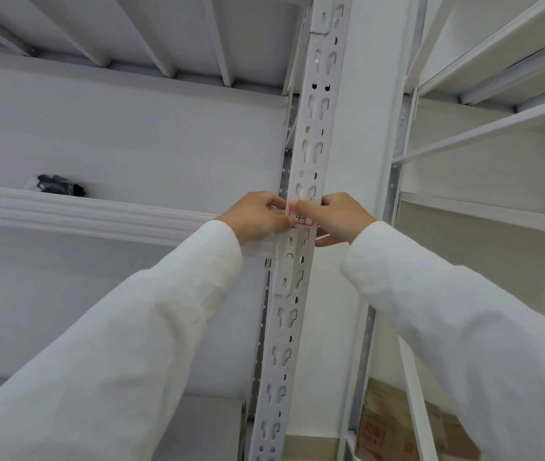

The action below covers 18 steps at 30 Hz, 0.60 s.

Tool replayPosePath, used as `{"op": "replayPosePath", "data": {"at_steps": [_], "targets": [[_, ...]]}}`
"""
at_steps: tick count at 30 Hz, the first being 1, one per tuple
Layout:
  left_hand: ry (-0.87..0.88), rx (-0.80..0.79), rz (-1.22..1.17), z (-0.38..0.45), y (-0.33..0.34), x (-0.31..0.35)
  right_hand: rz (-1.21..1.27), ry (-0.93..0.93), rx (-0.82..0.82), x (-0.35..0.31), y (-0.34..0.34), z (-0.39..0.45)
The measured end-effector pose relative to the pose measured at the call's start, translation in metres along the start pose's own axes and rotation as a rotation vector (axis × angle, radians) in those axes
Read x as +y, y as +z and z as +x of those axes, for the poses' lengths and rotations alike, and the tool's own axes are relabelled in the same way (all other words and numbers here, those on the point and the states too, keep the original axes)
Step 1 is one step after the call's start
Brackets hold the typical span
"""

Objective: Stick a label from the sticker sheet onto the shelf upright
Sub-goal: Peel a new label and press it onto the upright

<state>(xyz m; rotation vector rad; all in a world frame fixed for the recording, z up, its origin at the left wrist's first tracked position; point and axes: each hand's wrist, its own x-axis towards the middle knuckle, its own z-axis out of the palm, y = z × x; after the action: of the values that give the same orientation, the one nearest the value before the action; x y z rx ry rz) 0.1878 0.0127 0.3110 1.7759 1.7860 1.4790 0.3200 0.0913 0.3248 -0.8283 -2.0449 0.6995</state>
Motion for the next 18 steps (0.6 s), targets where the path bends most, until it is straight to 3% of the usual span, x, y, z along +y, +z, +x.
{"op": "replayPosePath", "data": {"at_steps": [5, 10, 15, 18], "targets": [[-0.014, 0.035, 0.03, 0.002, 0.001, 0.002, 0.1, -0.025, -0.186, 0.005, -0.017, -0.001], [0.007, 0.171, 0.095, 0.008, 0.011, -0.004, 0.251, -0.032, -0.224, 0.015, -0.017, -0.003], [-0.004, 0.143, 0.084, 0.008, 0.007, -0.002, 0.106, -0.051, -0.234, 0.014, -0.018, -0.004], [-0.021, 0.078, 0.031, 0.007, 0.004, 0.002, -0.073, -0.052, -0.127, 0.008, -0.009, -0.001]]}}
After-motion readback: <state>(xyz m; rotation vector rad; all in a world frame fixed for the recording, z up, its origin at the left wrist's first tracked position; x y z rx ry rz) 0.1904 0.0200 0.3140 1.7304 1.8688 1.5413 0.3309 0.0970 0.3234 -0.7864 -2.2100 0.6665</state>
